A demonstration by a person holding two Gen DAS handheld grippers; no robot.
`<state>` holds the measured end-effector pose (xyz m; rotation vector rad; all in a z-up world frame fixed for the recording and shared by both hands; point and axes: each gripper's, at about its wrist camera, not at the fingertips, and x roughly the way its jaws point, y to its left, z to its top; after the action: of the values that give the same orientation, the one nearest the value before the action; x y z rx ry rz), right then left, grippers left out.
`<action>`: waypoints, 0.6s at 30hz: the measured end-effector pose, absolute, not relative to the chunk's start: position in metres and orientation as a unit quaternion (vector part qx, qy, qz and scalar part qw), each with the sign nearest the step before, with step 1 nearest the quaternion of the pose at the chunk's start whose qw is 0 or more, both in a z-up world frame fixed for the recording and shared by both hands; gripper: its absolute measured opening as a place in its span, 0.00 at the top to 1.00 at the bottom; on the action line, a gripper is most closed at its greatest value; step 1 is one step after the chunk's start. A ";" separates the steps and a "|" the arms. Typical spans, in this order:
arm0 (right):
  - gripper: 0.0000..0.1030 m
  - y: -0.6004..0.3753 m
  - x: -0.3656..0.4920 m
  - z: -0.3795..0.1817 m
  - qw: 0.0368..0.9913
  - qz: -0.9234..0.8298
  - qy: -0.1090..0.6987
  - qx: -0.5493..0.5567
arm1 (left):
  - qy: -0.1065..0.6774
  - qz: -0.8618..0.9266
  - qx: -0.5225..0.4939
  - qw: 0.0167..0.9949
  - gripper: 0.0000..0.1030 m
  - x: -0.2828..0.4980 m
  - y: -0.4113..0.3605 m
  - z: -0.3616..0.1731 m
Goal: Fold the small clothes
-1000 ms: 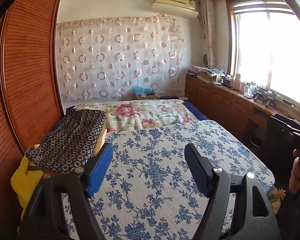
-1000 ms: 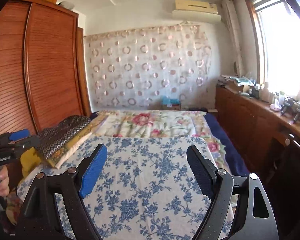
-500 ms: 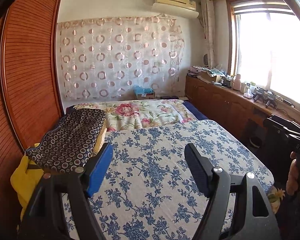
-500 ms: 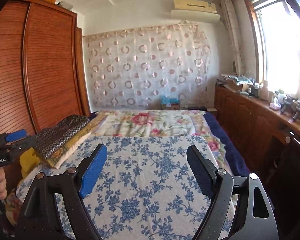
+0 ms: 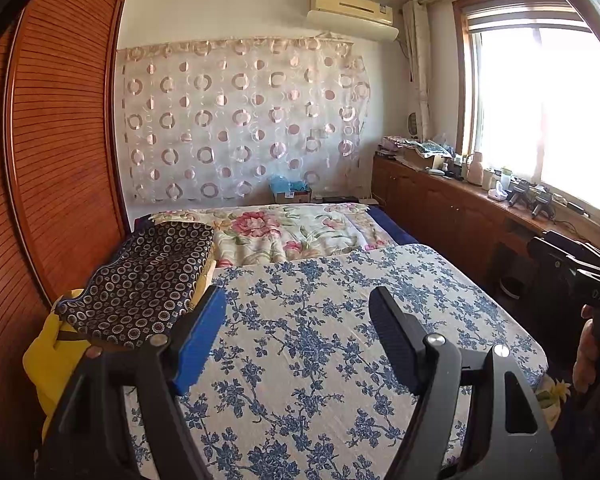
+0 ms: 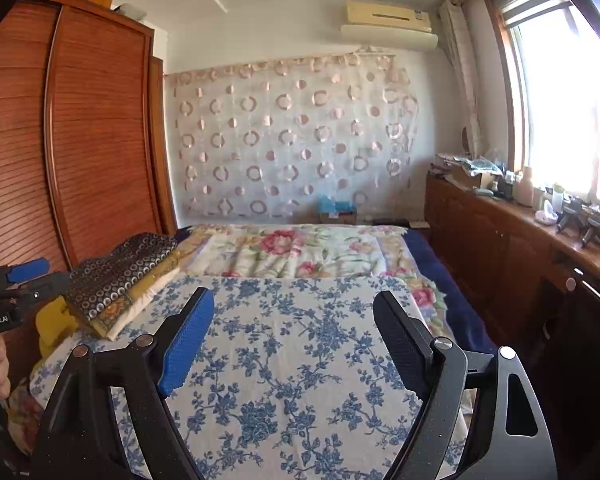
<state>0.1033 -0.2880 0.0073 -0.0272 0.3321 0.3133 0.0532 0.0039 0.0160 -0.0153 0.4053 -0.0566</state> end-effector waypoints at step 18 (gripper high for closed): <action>0.19 -0.289 0.103 0.007 0.974 0.157 0.164 -0.014 | 0.196 -0.026 -0.006 0.980 0.28 0.050 0.003 0.019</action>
<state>0.1027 -0.2894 0.0070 -0.0275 0.3313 0.3158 0.0501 0.0029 0.0191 -0.0131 0.3937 -0.0530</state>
